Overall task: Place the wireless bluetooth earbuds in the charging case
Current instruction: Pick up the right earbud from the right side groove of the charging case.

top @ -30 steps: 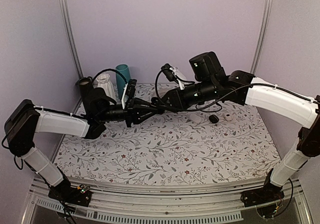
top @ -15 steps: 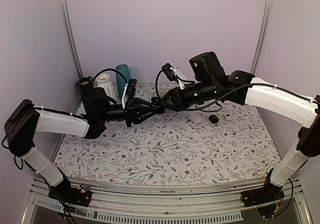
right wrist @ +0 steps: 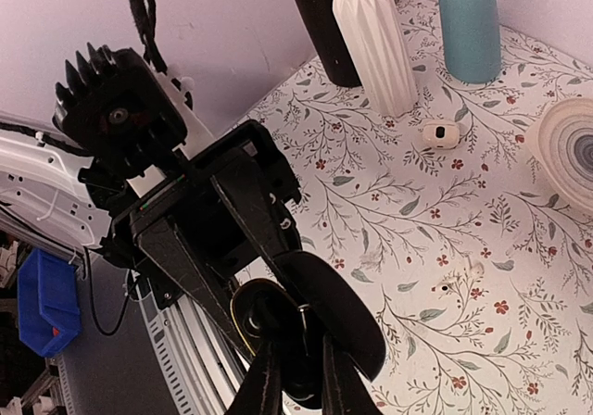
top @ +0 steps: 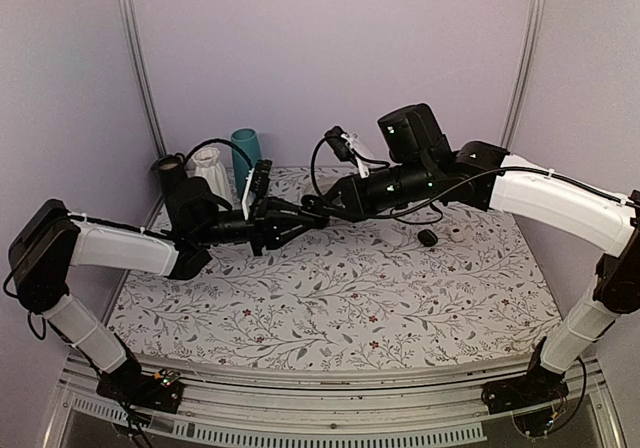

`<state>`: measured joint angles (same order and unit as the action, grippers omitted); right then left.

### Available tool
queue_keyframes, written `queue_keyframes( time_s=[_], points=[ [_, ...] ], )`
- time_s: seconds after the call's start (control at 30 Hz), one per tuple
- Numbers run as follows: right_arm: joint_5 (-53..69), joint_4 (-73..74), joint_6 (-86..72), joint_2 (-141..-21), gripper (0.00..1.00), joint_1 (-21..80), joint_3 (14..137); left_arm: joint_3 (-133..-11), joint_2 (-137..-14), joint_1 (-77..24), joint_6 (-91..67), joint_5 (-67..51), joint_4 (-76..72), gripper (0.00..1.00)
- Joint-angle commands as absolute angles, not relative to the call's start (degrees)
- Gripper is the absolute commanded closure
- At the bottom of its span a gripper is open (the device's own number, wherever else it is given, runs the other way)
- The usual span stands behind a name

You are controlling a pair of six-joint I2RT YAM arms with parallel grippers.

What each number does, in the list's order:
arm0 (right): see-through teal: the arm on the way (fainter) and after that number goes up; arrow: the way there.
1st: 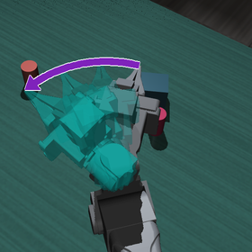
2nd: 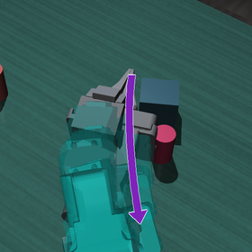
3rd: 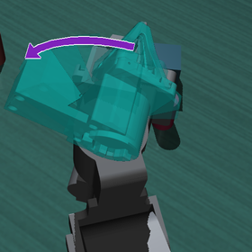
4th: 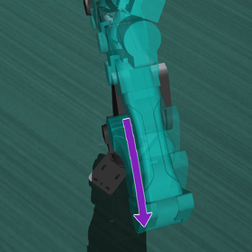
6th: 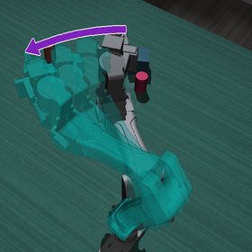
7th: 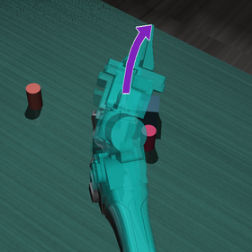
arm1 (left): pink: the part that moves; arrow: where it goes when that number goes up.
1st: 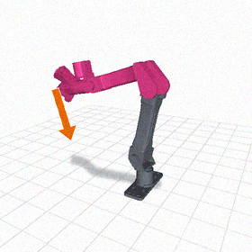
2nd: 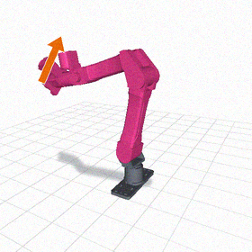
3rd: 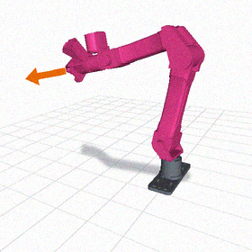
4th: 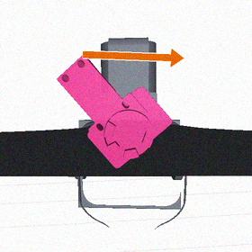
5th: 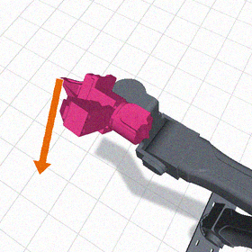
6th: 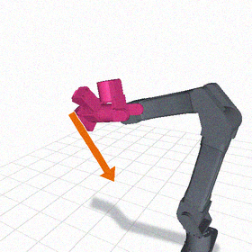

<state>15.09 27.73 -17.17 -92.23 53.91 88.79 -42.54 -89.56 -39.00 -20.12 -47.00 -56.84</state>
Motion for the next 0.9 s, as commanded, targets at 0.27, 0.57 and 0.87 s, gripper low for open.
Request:
queue_keyframes(
  time_s=[0.27,0.57,0.87],
  points=[
    [18.0,26.9,-24.0,-92.6,0.94,52.1,88.7,-40.7,-87.6,-40.1,-16.0,-45.2,-61.2,1.00],
    [19.5,26.4,-26.7,-92.9,0.94,51.3,88.5,-40.1,-87.7,-40.3,-14.2,-44.1,-61.2,1.00],
    [20.6,30.5,-24.4,-93.5,0.94,51.0,90.3,-39.8,-87.3,-40.3,-9.6,-42.6,-57.7,1.00]
  ],
)
